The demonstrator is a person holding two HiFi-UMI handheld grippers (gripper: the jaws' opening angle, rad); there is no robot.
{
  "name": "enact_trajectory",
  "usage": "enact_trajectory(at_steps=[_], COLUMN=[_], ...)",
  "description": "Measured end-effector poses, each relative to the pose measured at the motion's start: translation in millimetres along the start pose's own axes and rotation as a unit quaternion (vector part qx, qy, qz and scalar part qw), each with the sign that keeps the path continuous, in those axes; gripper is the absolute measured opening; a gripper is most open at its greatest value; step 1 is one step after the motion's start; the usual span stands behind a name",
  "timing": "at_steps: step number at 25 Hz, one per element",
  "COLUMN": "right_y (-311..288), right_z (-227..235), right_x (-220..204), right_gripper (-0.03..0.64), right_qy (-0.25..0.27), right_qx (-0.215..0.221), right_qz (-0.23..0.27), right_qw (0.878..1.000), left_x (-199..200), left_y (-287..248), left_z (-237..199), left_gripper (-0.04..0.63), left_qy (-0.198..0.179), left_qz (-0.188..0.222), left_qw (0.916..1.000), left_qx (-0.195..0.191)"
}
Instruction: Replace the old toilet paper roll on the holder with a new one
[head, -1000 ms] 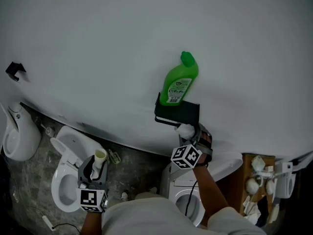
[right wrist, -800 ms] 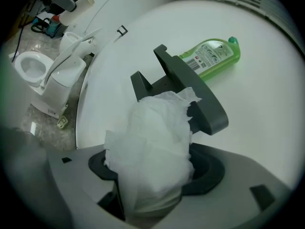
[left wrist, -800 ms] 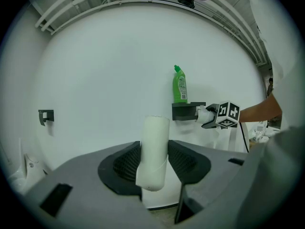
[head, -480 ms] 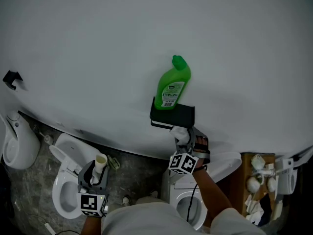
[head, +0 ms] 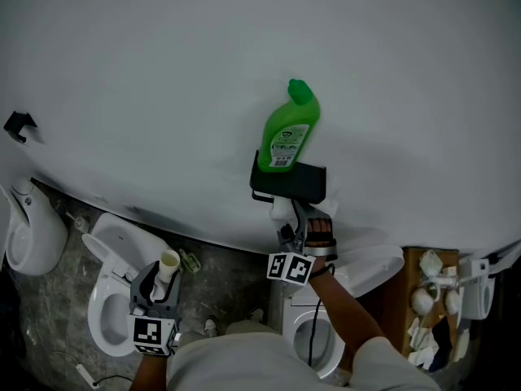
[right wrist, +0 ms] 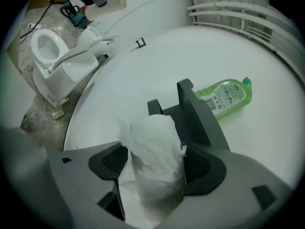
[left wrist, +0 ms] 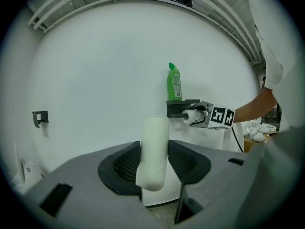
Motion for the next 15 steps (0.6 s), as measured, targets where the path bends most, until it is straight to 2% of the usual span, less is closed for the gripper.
enact_trajectory(at_steps=[4,15], right_y=[-8,-20], right_z=[2,-5], right_x=[8,33], right_gripper=[0.326,0.324], right_qy=[-0.021,-0.036], right_qx=[-0.011,-0.004], right_qz=[0.000,0.013], right_qw=[1.000,0.999], left_x=[0,-5], left_y=[4,20], left_z=[-1,-8], left_gripper=[0.183,0.184], left_qy=[0.001,0.004], left_qz=[-0.002,-0.002], left_qw=[1.0000,0.9999], left_qx=[0.003,0.014])
Point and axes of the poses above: the fingertips, and each gripper's own axes: y backward along the fingers, z to its right, x out of its top, the point moved 1 cm from there along y, backward along the fingers, and after that the axes turned 15 degrees about z, right-handed, at the moved point
